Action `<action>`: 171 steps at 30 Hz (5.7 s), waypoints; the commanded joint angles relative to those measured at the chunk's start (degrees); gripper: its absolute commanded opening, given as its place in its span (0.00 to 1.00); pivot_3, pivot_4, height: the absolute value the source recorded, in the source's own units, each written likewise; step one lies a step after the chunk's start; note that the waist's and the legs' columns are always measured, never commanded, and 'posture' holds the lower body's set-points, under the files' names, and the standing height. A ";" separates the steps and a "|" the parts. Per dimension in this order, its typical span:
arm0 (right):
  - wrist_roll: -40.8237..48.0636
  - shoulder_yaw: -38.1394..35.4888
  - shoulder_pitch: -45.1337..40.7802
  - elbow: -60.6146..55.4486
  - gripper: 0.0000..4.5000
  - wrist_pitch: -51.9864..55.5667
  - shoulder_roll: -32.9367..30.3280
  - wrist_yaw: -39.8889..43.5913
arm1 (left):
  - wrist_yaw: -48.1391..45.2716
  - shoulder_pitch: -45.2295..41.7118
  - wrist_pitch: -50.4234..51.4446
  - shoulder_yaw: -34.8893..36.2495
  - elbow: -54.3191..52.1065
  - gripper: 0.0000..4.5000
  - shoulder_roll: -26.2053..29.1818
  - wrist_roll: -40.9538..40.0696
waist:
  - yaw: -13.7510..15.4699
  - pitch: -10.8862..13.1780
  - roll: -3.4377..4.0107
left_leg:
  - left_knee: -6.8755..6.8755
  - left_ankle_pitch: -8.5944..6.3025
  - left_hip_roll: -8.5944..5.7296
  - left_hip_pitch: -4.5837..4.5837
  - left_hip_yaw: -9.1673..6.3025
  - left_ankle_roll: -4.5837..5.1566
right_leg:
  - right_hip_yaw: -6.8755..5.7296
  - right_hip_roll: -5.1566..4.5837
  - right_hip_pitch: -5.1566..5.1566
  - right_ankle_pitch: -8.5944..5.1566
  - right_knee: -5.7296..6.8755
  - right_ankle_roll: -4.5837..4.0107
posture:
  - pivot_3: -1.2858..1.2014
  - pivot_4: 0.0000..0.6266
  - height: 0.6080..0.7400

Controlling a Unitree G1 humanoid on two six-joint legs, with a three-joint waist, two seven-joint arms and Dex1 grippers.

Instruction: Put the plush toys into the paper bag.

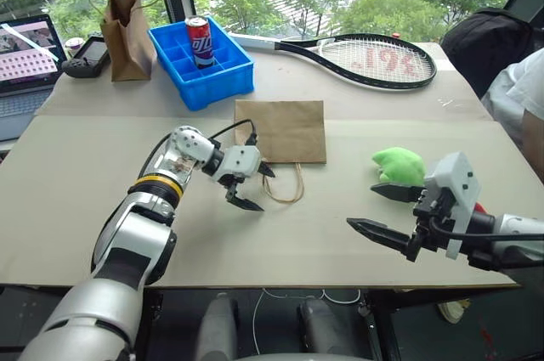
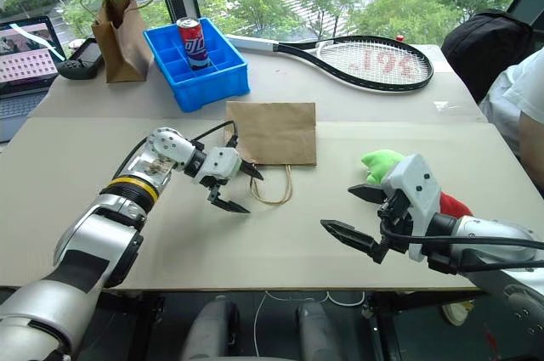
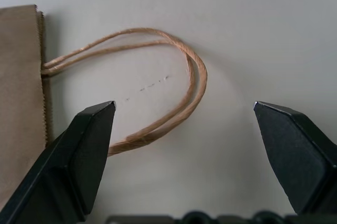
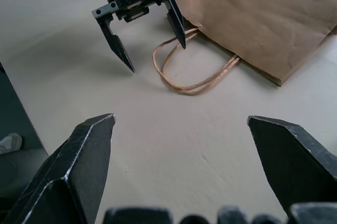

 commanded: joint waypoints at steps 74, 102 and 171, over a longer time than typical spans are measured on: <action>-54.90 38.12 -19.58 46.24 0.01 -32.42 36.09 -3.53 | 20.73 -13.88 73.92 24.29 -54.93 0.00 3.65 -38.05 | -1.59 0.14 0.21 | -0.12 0.19 -0.47 0.08 -0.57 0.21 | -0.03 -0.03 0.29 -0.08 0.08 0.11 | 0.52 0.24 0.42; -34.19 4.63 -28.69 26.90 0.97 -0.66 12.01 -6.28 | 33.76 3.23 84.95 25.48 -69.00 0.00 3.47 -46.09 | -1.22 0.44 0.48 | -0.14 0.19 -0.60 -0.02 -0.62 0.23 | -0.02 -0.12 0.27 -0.06 0.02 0.07 | 0.52 0.24 0.42; -37.70 33.14 -23.53 7.75 0.00 -8.64 20.97 -16.05 | 50.97 1.50 88.79 28.65 -65.56 0.00 -4.82 -57.47 | -1.03 0.91 0.80 | -0.26 0.21 -0.86 -0.20 -0.90 0.22 | 0.02 -0.14 0.31 -0.11 -0.12 0.17 | 0.52 0.24 0.42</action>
